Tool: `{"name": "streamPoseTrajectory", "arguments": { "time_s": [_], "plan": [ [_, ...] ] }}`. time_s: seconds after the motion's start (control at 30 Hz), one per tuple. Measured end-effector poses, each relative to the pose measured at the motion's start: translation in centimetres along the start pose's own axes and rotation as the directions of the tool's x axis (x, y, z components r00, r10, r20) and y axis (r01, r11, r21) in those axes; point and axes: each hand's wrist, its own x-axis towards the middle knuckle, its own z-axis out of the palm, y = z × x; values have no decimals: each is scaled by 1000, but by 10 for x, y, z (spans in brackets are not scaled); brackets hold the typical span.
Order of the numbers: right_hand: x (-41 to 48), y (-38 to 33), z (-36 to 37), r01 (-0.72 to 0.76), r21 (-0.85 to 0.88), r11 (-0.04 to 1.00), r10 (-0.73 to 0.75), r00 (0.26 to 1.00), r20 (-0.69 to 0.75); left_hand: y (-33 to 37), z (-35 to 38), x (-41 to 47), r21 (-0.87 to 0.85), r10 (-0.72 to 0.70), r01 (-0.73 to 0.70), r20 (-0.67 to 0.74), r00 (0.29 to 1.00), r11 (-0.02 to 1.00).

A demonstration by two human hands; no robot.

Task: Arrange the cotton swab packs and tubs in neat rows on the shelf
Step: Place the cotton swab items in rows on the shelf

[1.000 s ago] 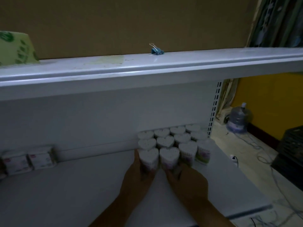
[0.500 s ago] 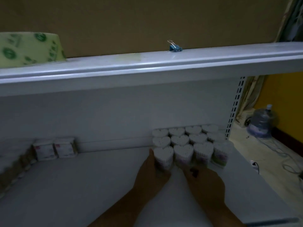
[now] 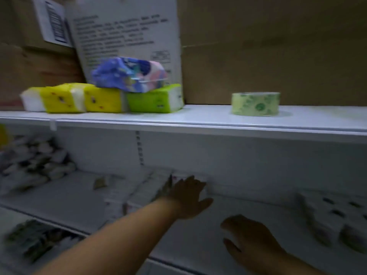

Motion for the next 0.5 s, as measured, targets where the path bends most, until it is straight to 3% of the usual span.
{"name": "streamPoseTrajectory", "arguments": {
  "time_s": [0.03, 0.2, 0.3, 0.4, 0.5],
  "plan": [
    [22, -30, -7, 47, -43, 998, -41, 991, 131, -38, -15, -15, 44, -50, 49, 9, 999, 998],
    [140, -173, -5, 218, -22, 976, -215, 971, 102, -192, -49, -112, 156, -318, 320, -36, 947, 935],
    [181, -247, 8, 285, -3, 958, -284, 956, 74, -243, -46, -172, 132, -418, 418, -26, 908, 899],
    [200, -299, 35, 369, -21, 929, -354, 904, 238, -285, -34, -216, 109, -507, 501, 33, 861, 858],
    [218, -331, 54, 455, -45, 889, -421, 854, 304, -326, -25, -240, 66, -579, 576, 50, 814, 815]
  ]
}}
